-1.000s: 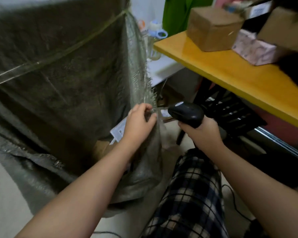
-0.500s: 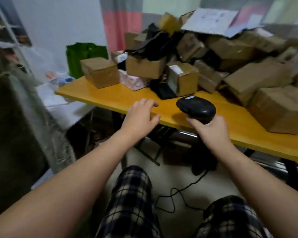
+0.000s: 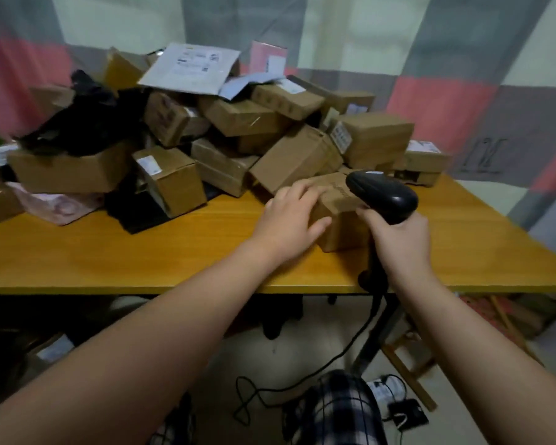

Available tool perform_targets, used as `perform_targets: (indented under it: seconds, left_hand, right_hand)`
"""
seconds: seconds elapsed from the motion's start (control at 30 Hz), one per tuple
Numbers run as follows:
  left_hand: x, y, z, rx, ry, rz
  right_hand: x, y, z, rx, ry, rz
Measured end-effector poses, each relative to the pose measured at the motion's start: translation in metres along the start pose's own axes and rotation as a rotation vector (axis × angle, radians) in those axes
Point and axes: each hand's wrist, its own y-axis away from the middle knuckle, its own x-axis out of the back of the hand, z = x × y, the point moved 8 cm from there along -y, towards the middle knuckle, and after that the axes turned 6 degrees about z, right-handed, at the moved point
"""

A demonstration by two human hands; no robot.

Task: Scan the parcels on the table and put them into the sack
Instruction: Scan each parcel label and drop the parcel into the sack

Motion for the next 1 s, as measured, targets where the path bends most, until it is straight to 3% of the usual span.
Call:
perform_targets:
  seconds: [0.13,0.3,0.57,0.83,0.9,1.0]
  left_hand:
    - [-0.030,-0.009,0.016,-0.072,-0.107,-0.129]
    - [-0.012,0.018,0.007,-0.050,-0.028,-0.052]
    - [0.053,0.086,-0.054,0.264,-0.073,0.094]
    - [0.115,0.122,-0.138,0.616,0.556,0.046]
    - [0.120,0.121,-0.146,0.622,0.454,0.047]
    - [0.142,0.113,-0.142,0.501,0.230,0.262]
  right_hand:
    - [0.010,-0.013,0.017,-0.140,-0.062,0.013]
    - [0.000,0.005,0.020,-0.303,-0.275,-0.096]
    - [-0.068,0.079,0.001,-0.324,-0.432,-0.397]
    - [-0.115,0.107,-0.024,-0.262,-0.421,-0.450]
    - [-0.127,0.113,-0.028,-0.280,-0.450,-0.482]
    - [-0.136,0.117,-0.033,-0.309,-0.464,-0.500]
